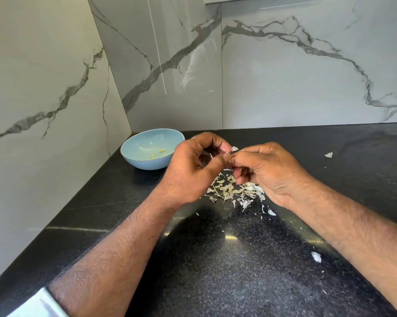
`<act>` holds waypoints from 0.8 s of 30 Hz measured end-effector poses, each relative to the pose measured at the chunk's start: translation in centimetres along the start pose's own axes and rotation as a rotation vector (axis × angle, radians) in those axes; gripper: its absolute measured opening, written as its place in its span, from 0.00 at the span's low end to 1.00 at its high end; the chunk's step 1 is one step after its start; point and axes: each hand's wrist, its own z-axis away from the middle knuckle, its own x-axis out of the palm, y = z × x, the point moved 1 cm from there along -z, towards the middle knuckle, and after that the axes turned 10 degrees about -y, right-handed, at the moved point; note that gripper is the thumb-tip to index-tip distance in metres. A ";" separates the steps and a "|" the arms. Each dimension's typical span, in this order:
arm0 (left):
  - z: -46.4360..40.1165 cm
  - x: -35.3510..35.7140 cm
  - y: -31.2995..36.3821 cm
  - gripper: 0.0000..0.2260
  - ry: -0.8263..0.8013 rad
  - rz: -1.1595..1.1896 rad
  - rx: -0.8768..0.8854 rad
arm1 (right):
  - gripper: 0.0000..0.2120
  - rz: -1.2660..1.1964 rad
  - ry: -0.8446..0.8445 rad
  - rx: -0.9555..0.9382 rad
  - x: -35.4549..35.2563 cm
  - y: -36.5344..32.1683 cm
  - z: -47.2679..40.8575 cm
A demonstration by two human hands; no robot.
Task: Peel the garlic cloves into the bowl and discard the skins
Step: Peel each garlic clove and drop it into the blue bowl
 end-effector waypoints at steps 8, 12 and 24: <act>0.0 -0.4 0.1 0.05 -0.013 -0.101 0.075 | 0.07 -0.087 -0.021 0.041 0.3 -1.0 0.6; -0.1 -0.5 0.2 0.04 -0.036 0.034 0.089 | 0.07 -0.203 -0.069 0.096 -0.2 -1.3 0.6; 0.1 -0.2 -0.5 0.06 0.003 0.700 -0.126 | 0.18 -0.162 -0.196 0.067 -0.6 -1.6 0.9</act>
